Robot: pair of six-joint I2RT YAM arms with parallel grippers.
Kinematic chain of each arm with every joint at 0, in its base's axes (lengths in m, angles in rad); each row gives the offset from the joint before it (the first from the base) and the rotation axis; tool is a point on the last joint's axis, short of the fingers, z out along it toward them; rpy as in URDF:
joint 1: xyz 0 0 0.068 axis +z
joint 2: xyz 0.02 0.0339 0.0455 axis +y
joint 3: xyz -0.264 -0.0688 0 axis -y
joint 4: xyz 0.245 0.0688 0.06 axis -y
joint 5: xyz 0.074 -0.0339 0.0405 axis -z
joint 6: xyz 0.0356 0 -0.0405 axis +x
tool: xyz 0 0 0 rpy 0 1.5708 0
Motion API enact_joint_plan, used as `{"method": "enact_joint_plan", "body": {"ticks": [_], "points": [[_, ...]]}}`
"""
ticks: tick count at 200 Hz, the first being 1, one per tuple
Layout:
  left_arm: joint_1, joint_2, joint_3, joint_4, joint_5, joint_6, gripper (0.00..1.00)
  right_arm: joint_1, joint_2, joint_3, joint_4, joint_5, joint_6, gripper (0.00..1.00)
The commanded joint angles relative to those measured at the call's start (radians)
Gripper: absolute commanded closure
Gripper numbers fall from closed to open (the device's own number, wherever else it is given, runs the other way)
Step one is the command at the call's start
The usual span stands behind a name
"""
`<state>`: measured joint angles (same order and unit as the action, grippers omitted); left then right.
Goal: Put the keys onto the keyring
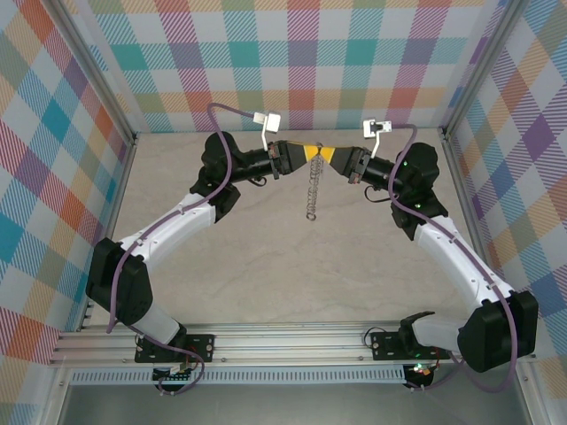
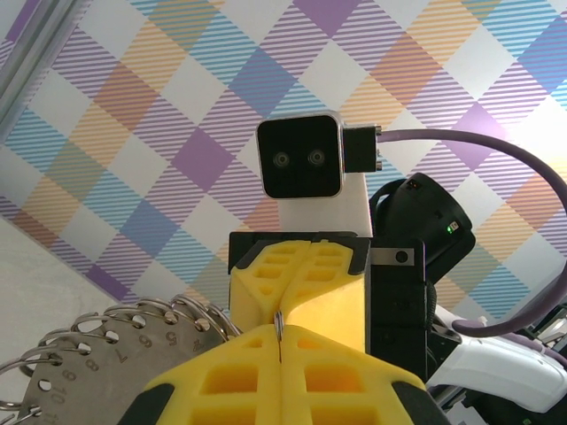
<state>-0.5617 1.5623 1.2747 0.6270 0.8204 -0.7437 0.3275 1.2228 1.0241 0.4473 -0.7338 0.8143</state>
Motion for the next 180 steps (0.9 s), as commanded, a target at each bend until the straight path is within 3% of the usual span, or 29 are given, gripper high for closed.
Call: {"method": "enact_joint_plan", "body": {"ticks": [1,48,95,131,160,180], "points": [[-0.004,-0.005,0.054,-0.012,-0.017,0.039,1.00,0.014,-0.005,0.027,-0.035,-0.009,-0.048,1.00],[0.042,-0.065,0.113,-0.281,-0.016,0.233,0.67,0.007,0.020,0.108,-0.206,-0.040,-0.186,1.00],[0.083,-0.067,0.268,-0.677,0.089,0.520,0.53,-0.004,0.075,0.206,-0.365,-0.154,-0.305,1.00],[0.093,0.025,0.460,-1.041,0.189,0.752,0.56,-0.015,0.123,0.279,-0.477,-0.225,-0.387,1.00],[0.096,0.089,0.553,-1.180,0.238,0.843,0.73,-0.019,0.155,0.328,-0.554,-0.261,-0.438,1.00],[0.095,0.117,0.591,-1.239,0.245,0.881,0.76,-0.021,0.170,0.347,-0.587,-0.268,-0.454,1.00]]}}
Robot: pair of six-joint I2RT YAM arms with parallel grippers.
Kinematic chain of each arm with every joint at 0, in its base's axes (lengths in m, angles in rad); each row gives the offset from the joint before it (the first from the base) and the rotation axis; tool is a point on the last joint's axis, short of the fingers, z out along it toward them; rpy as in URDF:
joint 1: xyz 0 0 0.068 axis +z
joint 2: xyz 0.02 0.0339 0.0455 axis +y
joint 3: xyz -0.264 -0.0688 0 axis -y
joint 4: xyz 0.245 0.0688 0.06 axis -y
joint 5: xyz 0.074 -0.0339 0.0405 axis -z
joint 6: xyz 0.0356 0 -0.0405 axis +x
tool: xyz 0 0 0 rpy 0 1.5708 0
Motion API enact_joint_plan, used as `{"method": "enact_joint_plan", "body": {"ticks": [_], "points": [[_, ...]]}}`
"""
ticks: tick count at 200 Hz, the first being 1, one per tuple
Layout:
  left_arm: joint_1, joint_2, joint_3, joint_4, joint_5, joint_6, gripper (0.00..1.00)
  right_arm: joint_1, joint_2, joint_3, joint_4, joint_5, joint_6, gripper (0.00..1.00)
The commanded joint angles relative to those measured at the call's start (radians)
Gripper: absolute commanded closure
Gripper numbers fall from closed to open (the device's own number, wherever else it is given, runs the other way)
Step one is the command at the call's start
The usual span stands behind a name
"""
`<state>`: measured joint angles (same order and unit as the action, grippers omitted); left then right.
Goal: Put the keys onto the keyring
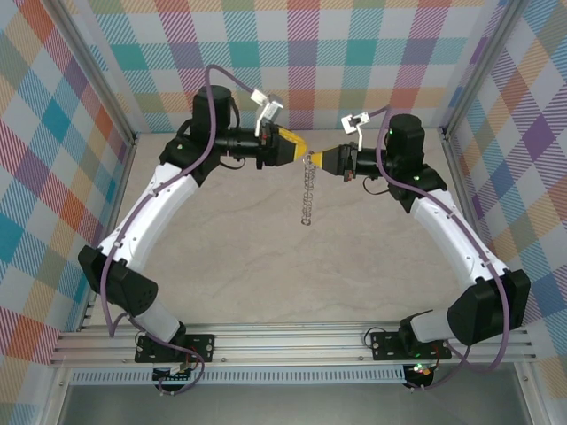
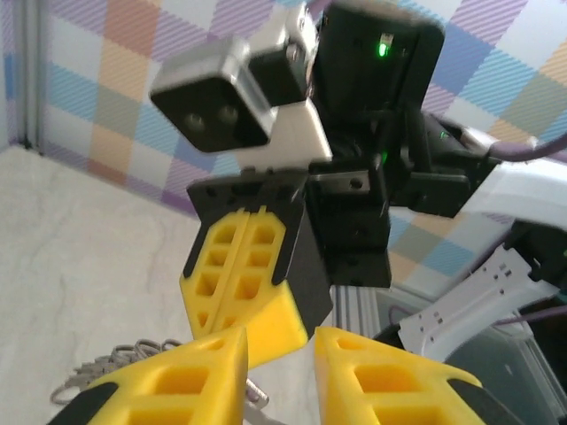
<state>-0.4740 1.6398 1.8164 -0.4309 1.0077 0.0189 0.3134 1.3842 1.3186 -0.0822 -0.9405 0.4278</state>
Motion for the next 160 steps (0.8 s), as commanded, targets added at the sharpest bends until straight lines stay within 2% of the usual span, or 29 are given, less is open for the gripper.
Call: {"method": "enact_joint_plan", "body": {"ticks": [1,97,134,160], "points": [[0.008,0.041,0.050,-0.182,0.058,0.120,0.76,-0.007,0.009,0.053,-0.060,-0.061,-0.069,1.00],[0.008,0.089,0.061,-0.155,0.093,0.084,0.76,-0.009,0.009,0.021,-0.008,-0.063,-0.041,1.00],[0.008,0.087,0.057,-0.146,0.048,0.080,0.72,-0.010,0.006,0.011,-0.005,-0.061,-0.044,1.00],[0.013,0.064,0.024,-0.081,0.009,0.046,0.70,-0.011,0.000,0.003,-0.007,-0.056,-0.045,1.00]]}}
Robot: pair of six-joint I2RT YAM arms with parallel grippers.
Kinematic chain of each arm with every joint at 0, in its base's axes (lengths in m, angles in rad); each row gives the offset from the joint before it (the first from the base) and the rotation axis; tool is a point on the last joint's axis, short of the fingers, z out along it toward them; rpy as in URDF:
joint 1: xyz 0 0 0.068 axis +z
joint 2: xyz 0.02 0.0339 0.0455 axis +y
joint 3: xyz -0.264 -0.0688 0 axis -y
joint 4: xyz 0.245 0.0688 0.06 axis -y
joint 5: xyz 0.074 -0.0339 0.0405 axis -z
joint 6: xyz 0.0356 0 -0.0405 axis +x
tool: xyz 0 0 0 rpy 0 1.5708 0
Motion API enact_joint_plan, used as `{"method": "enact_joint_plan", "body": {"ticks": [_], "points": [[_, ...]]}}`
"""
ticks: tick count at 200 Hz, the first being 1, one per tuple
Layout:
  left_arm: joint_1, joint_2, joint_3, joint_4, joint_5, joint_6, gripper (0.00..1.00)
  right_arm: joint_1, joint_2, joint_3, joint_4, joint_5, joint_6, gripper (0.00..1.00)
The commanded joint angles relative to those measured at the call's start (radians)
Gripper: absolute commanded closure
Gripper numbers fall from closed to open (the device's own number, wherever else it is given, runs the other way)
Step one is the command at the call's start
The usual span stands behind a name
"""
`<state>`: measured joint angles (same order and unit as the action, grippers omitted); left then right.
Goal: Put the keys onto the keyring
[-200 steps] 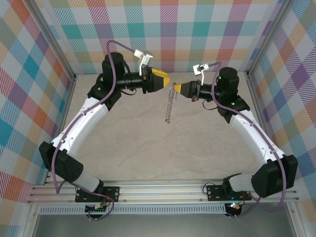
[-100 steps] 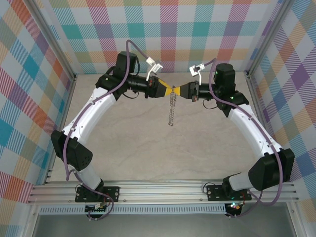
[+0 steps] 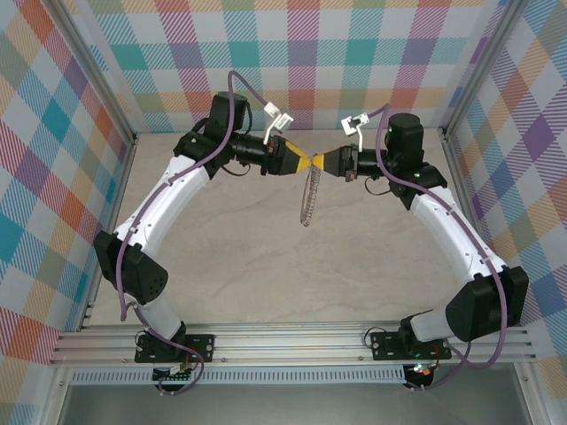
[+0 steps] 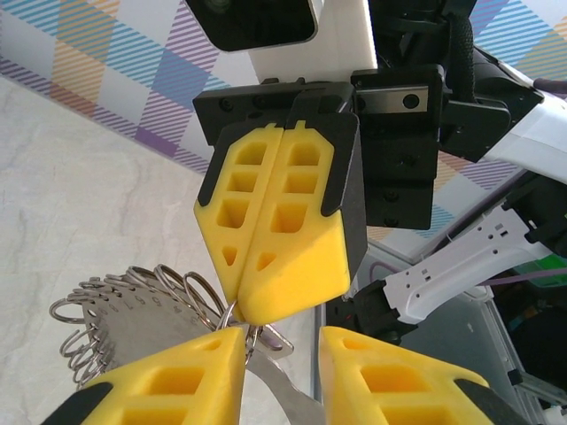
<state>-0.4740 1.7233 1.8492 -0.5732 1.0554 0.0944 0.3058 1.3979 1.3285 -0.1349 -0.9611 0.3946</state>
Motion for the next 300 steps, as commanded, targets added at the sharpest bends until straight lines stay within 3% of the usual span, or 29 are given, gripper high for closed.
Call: {"method": "enact_joint_plan", "body": {"ticks": [1,84,226,300], "points": [[0.013,-0.021,-0.010,0.064,-0.039,-0.031,0.69,-0.004,-0.014,-0.007,0.046,-0.035,-0.011,1.00],[0.014,-0.015,-0.022,0.107,-0.025,-0.067,0.64,-0.005,-0.012,-0.020,0.085,-0.046,0.016,1.00],[0.006,0.005,-0.053,0.105,0.019,-0.068,0.66,-0.005,-0.014,-0.035,0.121,-0.037,0.038,1.00],[-0.014,0.012,-0.044,0.129,0.022,-0.085,0.78,-0.006,-0.008,-0.031,0.135,-0.039,0.052,1.00]]}}
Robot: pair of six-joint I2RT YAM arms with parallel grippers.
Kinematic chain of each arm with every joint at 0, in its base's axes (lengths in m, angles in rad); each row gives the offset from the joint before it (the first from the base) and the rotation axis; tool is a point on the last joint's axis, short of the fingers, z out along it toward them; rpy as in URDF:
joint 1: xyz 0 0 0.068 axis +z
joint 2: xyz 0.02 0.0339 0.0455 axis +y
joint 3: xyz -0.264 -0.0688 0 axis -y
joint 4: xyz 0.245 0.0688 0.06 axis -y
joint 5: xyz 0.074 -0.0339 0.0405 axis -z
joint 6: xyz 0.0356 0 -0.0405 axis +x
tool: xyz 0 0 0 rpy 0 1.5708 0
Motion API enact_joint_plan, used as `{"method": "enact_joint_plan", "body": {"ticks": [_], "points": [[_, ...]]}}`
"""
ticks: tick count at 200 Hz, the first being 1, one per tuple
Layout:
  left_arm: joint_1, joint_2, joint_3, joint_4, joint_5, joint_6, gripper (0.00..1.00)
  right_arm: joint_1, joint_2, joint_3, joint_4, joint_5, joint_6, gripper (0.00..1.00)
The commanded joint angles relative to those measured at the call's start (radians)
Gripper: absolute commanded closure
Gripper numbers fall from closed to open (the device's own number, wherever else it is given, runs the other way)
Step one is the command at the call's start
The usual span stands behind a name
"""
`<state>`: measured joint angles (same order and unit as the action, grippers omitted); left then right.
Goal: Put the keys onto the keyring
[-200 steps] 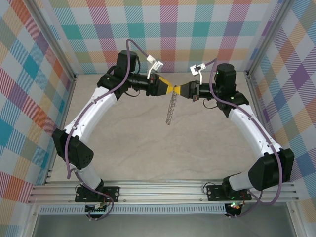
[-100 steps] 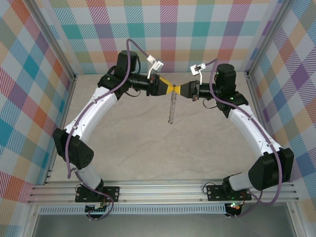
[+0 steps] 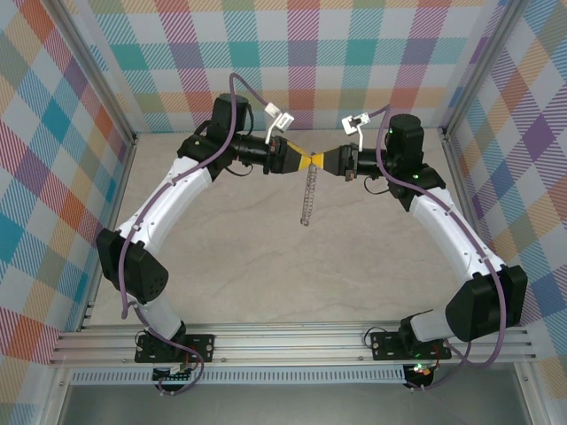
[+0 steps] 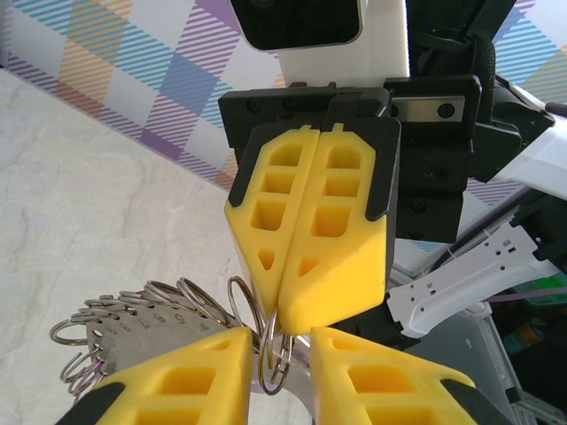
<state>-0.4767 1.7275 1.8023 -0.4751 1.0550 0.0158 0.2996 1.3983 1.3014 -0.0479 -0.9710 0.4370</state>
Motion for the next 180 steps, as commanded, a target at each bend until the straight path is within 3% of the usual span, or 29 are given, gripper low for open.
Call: {"method": "enact_joint_plan", "body": {"ticks": [1,22,45,68,76,83,126,143,180], "points": [[-0.012,0.008,0.004,0.030,0.024,-0.007,0.79,0.000,-0.008,-0.004,0.048,-0.029,0.010,1.00],[-0.020,0.015,0.007,0.041,0.026,-0.015,0.85,0.000,-0.005,-0.002,0.049,-0.034,0.012,1.00],[-0.029,0.016,0.005,0.064,0.031,-0.027,1.00,0.000,-0.007,-0.004,0.057,-0.035,0.019,1.00],[-0.035,0.003,-0.018,0.117,0.003,-0.072,1.00,-0.003,-0.014,-0.011,0.060,-0.016,0.035,1.00],[-0.036,-0.013,-0.049,0.172,-0.028,-0.115,1.00,-0.009,-0.025,-0.016,0.061,-0.003,0.040,0.87],[-0.036,-0.033,-0.080,0.230,-0.059,-0.141,1.00,-0.017,-0.036,-0.025,0.072,0.005,0.049,0.82],[-0.030,-0.124,-0.205,0.453,-0.102,-0.283,1.00,-0.075,-0.140,-0.110,0.117,0.067,0.098,0.73],[-0.031,-0.144,-0.216,0.473,-0.100,-0.299,1.00,-0.077,-0.192,-0.169,0.143,0.148,0.122,0.71],[-0.031,-0.176,-0.239,0.507,-0.105,-0.321,1.00,-0.076,-0.292,-0.297,0.146,0.354,0.145,0.55]]}}
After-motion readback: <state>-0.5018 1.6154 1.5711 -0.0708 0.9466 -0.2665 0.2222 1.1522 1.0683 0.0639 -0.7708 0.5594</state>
